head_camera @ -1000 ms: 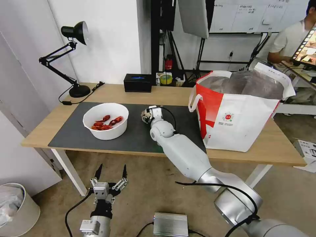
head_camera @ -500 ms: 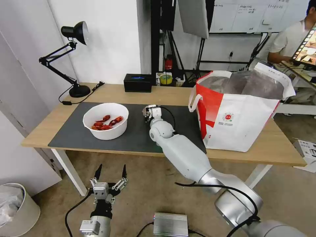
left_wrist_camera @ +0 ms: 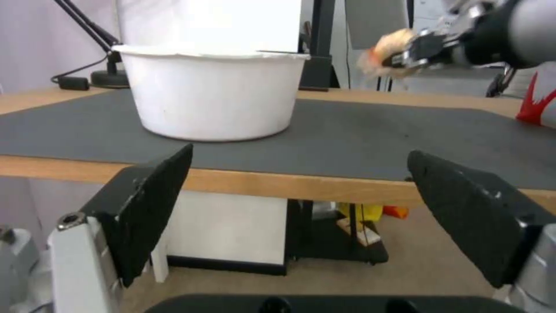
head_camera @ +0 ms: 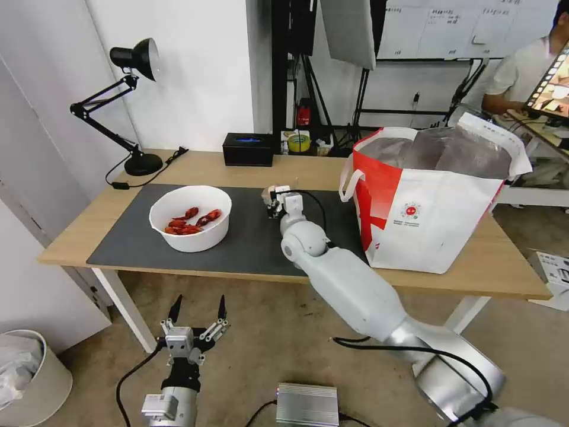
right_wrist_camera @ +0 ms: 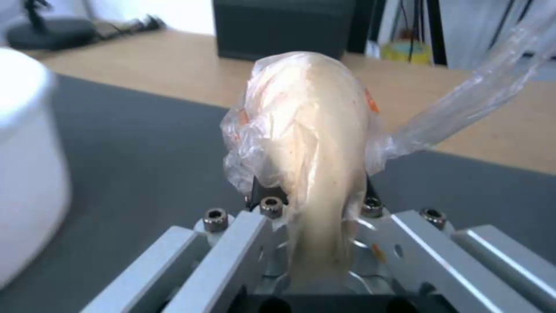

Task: Pick up the trash from the table and place it into the takeout bag.

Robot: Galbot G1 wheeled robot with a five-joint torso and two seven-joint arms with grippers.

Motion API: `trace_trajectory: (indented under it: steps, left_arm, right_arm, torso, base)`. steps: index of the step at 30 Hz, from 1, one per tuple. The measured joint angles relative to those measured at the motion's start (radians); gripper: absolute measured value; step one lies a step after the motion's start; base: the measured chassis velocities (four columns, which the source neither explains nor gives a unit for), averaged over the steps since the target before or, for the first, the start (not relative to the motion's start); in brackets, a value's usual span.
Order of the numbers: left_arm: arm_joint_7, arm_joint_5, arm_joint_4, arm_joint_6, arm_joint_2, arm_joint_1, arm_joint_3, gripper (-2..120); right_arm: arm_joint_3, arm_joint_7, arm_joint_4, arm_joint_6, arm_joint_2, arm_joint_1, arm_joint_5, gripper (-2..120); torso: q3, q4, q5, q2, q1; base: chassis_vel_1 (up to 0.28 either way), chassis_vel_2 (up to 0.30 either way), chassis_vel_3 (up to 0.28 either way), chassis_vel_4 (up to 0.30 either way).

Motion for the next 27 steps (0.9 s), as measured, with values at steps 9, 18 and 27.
trace_trajectory:
  steps: [9, 18, 27]
  left_arm:
    - [0.0, -0.052, 0.003, 0.012, 0.045, -0.014, -0.031, 100]
    - [0.0, -0.065, 0.003, 0.016, 0.049, -0.018, -0.028, 100]
    - [0.019, -0.065, -0.017, 0.013, 0.039, -0.008, -0.033, 100]
  right_arm:
    - [0.001, -0.099, 0.231, 0.098, -0.153, -0.136, -0.091, 7]
    - [0.088, -0.16, 0.418, 0.2, -0.271, -0.347, -0.215, 7]
    - [0.316, -0.264, 0.646, 0.358, -0.399, -0.662, -0.319, 7]
  torso:
    - [0.0, 0.0001, 0.0001, 0.0, 0.0]
    - [0.0, -0.0001, 0.0002, 0.0, 0.0]
    - [0.0, -0.0002, 0.0, 0.0, 0.0]
  base:
    - [0.0, 0.0, 0.0, 0.0]
    - [0.0, 0.0, 0.0, 0.0]
    - [0.0, 0.0, 0.0, 0.0]
